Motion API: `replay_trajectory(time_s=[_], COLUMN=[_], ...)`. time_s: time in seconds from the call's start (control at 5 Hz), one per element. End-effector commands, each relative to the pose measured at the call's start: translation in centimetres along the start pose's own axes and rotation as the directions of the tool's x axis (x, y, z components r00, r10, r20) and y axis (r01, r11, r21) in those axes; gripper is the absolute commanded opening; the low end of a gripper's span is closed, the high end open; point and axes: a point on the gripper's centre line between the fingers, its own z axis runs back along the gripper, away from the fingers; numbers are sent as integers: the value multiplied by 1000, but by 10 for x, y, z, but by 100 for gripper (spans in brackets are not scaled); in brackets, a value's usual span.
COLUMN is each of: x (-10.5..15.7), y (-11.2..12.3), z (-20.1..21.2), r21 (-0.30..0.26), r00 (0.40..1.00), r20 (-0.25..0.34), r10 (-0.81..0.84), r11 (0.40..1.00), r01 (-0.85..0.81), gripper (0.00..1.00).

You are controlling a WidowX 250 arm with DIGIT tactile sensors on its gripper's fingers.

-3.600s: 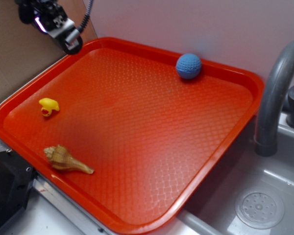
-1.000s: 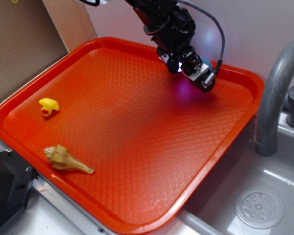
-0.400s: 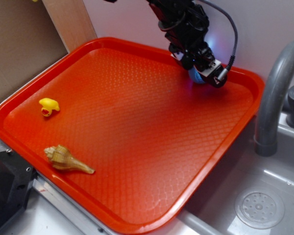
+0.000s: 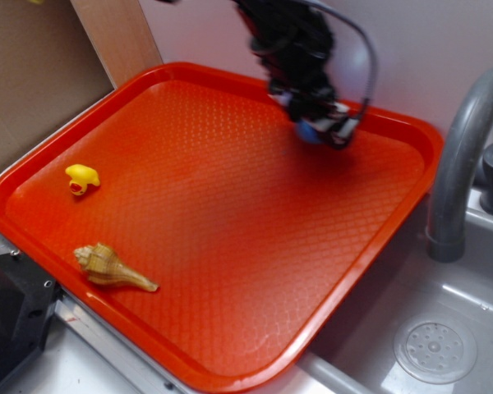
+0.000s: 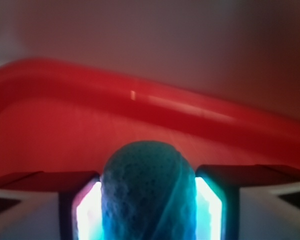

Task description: Grab the blue ball.

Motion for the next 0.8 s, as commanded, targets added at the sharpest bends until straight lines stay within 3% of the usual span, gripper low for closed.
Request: replay_trajectory(time_s=[0.0, 0.2, 0.4, 0.6], x=[-37, -46, -43, -49], y=[67, 70, 69, 59], z=[141, 196, 228, 210], r21=[113, 151, 129, 160], r00=[992, 962, 967, 966], r20=[-9, -9, -28, -73], r10=[127, 273, 254, 247], r11=[986, 951, 960, 959], r01=[-125, -268, -248, -234], gripper=[0, 0, 0, 0])
